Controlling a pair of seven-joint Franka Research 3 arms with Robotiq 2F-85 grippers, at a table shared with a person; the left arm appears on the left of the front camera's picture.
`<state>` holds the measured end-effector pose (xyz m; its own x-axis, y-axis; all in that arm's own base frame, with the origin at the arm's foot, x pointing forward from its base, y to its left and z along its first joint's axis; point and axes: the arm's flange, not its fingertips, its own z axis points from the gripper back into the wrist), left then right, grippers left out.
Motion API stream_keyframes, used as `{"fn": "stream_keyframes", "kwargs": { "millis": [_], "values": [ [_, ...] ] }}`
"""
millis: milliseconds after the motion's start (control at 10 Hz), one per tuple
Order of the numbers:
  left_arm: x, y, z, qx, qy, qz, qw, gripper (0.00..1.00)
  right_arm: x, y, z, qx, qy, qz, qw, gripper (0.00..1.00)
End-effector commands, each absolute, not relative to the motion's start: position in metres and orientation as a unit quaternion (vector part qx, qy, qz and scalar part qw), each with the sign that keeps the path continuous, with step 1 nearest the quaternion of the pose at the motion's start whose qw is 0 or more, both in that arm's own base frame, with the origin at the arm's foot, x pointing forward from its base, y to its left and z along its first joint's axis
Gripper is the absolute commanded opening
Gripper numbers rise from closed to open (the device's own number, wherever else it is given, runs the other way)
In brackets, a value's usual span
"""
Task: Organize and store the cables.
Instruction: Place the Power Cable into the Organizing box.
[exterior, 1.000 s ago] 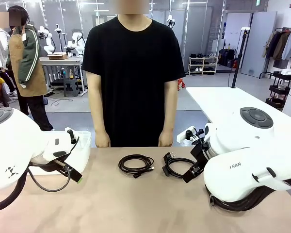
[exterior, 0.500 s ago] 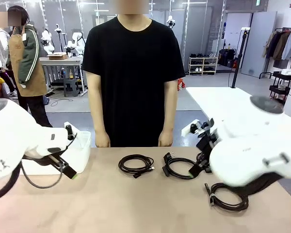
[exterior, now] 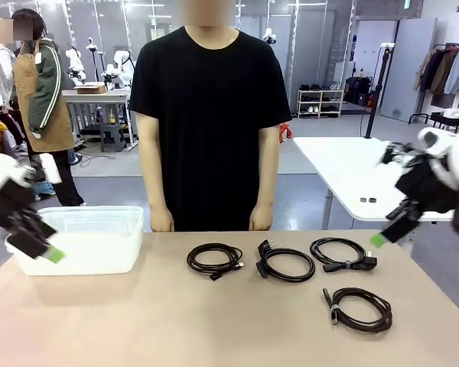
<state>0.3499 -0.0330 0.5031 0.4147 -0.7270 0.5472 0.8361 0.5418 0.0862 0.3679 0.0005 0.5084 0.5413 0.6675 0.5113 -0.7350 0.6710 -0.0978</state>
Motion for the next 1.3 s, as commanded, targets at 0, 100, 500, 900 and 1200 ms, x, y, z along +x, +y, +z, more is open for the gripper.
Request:
{"fn": "stream_keyframes", "kwargs": {
  "millis": [0,100,500,900,1200],
  "values": [
    [0.337,0.029,0.521,-0.132,-0.302,-0.454,0.828,1.00,0.343,-0.053,0.520,0.082,-0.281,0.392,0.872,1.00],
    [0.328,0.055,0.520,-0.142,-0.316,-0.434,0.832,1.00,0.326,-0.080,0.523,0.090,-0.291,0.389,0.869,1.00],
    [0.304,0.115,0.506,-0.164,-0.323,-0.329,0.872,1.00,0.267,-0.153,0.509,0.100,-0.332,0.361,0.866,1.00],
    [0.305,0.129,0.510,-0.157,-0.329,-0.328,0.871,1.00,0.275,-0.177,0.526,0.097,-0.329,0.342,0.875,1.00],
    [0.305,0.129,0.510,-0.157,-0.329,-0.328,0.871,1.00,0.275,-0.177,0.526,0.097,-0.329,0.342,0.875,1.00]
  ]
}}
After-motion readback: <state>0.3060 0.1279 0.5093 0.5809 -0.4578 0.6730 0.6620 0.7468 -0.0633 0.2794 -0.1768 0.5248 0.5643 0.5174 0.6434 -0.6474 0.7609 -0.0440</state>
